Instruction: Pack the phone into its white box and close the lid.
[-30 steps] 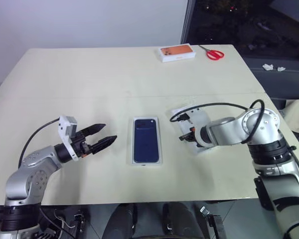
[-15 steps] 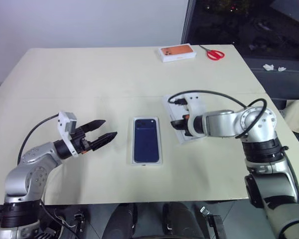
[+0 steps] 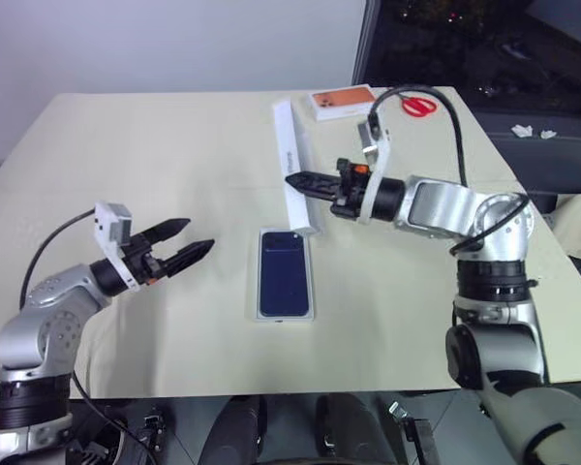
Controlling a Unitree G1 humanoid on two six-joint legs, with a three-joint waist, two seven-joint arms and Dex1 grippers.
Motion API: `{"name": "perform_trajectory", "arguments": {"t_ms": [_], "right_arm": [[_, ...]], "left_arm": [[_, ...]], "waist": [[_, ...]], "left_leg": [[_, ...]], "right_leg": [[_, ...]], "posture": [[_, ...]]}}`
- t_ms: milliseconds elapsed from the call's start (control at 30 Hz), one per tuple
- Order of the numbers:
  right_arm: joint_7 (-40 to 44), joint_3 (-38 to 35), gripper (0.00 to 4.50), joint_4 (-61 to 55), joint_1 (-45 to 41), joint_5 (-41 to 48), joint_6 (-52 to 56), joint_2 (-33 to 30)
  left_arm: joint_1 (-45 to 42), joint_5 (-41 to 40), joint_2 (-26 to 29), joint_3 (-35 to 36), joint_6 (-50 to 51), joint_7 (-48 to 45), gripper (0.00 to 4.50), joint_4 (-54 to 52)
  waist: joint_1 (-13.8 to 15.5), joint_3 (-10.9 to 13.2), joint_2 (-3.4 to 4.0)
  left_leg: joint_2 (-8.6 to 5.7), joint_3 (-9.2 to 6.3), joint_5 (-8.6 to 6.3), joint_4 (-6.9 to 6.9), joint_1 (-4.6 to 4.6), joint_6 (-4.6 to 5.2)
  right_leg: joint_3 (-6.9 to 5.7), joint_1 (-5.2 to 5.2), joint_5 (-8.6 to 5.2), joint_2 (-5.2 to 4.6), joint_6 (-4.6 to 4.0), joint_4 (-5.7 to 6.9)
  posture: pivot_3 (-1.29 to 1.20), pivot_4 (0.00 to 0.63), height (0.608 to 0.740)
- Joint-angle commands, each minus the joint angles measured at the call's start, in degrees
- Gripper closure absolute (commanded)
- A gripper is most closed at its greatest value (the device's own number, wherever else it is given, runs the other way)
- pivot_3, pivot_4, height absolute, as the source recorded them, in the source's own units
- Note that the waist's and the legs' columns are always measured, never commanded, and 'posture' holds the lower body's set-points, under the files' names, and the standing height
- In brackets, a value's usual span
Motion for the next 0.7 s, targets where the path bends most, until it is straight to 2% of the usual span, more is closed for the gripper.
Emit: {"name": "perform_trajectory", "arguments": {"t_ms": [33, 100, 233, 400, 500, 700], "right_arm": [[0.2, -2.9, 4.45, -0.6, -0.5, 5.9, -4.3, 8.1], [0.4, -2.4, 4.45, -1.3, 0.1, 6.5, -5.0, 11.6], [1.9, 2.6, 4.45, -3.0, 3.7, 3.1, -5.4, 13.7], [3.4, 4.9, 4.45, -1.4, 4.3, 3.5, -6.6, 15.9], [7.7, 8.2, 4.45, 0.1, 7.3, -4.0, -5.8, 16.9], [14.7, 10.6, 4.45, 2.9, 9.3, -11.2, -4.7, 18.6]], "left_arm": [[-0.8, -1.9, 1.0, 2.6, 0.0, 0.3, 0.00, -0.8], [-0.9, -2.4, 1.3, 3.2, 0.5, 0.4, 0.00, -0.6], [-0.5, -3.2, 1.8, 3.7, 1.2, 0.9, 0.00, -1.5], [0.0, -3.4, 1.9, 3.9, 1.5, 1.3, 0.00, -1.9], [0.1, -3.7, 1.9, 4.1, 1.3, 1.5, 0.00, -2.2], [0.8, -4.3, 2.9, 5.3, 1.4, 1.4, 0.00, -1.7]], "waist": [[-0.3, 0.0, 0.04], [-0.8, 0.0, 0.05], [-1.0, 0.0, 0.04], [-1.2, 0.0, 0.07], [-1.3, 0.0, 0.06], [-1.3, 0.0, 0.07]], "left_leg": [[0.00, 0.01, 0.00, 0.00, 0.00, 0.00], [0.00, 0.04, 0.00, 0.00, -0.01, 0.00], [0.00, 0.03, 0.00, 0.01, 0.00, -0.01], [-0.02, 0.06, 0.00, 0.01, 0.00, -0.01], [-0.02, 0.05, 0.00, 0.00, 0.00, -0.01], [-0.02, 0.06, 0.00, -0.01, 0.00, -0.01]], "right_leg": [[0.02, -0.03, 0.00, 0.00, 0.00, 0.04], [0.06, -0.14, 0.00, 0.00, 0.00, 0.18], [0.05, -0.15, -0.01, 0.00, -0.01, 0.23], [0.08, -0.19, -0.01, -0.03, -0.01, 0.25], [0.08, -0.20, -0.01, -0.02, -0.01, 0.25], [0.10, -0.22, -0.01, -0.02, -0.01, 0.25]], "posture": [[0.00, 0.150, 0.740], [0.00, 0.150, 0.740], [0.00, 0.150, 0.740], [0.00, 0.150, 0.740], [0.00, 0.150, 0.740], [0.00, 0.150, 0.740]]}}
